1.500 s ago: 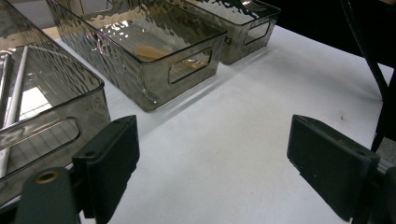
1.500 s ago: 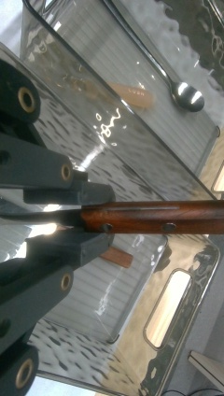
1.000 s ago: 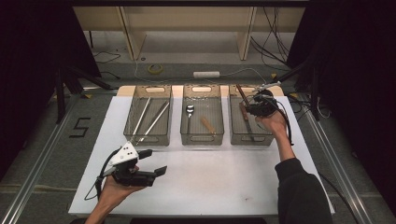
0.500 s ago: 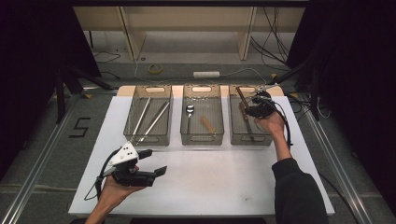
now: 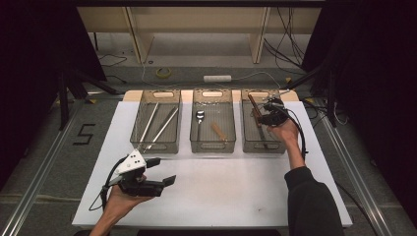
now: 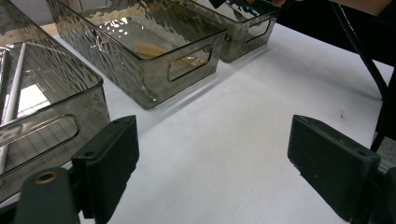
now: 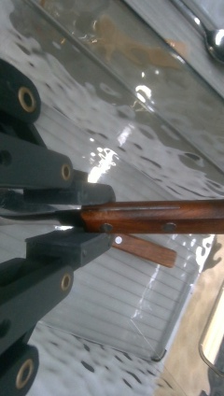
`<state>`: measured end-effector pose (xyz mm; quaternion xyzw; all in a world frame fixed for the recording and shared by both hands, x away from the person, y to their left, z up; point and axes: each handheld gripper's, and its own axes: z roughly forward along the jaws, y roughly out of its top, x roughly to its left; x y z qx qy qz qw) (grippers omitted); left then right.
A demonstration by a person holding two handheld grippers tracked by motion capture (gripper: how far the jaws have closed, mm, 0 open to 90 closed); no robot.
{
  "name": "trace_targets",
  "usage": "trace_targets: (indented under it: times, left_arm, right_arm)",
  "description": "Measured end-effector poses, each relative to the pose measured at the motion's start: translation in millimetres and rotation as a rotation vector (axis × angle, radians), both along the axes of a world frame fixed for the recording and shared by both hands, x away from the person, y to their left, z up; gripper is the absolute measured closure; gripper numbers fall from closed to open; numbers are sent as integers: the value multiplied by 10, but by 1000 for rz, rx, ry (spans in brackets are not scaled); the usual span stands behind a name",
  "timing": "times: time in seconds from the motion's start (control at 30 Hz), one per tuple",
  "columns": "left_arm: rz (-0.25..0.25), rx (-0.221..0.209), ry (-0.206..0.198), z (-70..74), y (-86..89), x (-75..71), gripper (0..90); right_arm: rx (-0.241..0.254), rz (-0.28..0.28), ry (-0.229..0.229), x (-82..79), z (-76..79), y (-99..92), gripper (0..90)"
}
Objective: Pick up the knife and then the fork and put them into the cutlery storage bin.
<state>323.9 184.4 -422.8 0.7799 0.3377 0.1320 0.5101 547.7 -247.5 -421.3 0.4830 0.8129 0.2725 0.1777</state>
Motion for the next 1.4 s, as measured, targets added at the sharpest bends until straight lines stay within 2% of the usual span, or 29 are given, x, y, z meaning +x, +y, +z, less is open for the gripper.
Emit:
trace_targets:
  times: [0.13, 0.3, 0.4, 0.53, 0.83, 0.93, 1.4]
  left_arm:
    - [1, -3, 2, 1, -1, -3, 160]
    - [-2, 2, 0, 0, -2, -1, 160]
    - [1, -3, 2, 1, -1, -3, 160]
    - [1, 2, -3, -1, -3, -1, 160]
    - [4, -5, -1, 0, 1, -3, 158]
    - [6, -11, 0, -1, 0, -3, 159]
    - [10, -14, 4, -4, 2, -1, 158]
  right_arm:
    - [-2, -4, 23, 0, -58, -9, 778]
    - [-6, -11, 34, -3, -39, -11, 764]
    - [24, -21, 40, -1, -30, -33, 640]
    - [40, -15, 37, -31, 12, -47, 582]
    - [79, 33, -2, -154, 85, 10, 519]
    - [109, 41, -19, -200, 108, 15, 481]
    - [204, 119, -98, -548, 208, 121, 394]
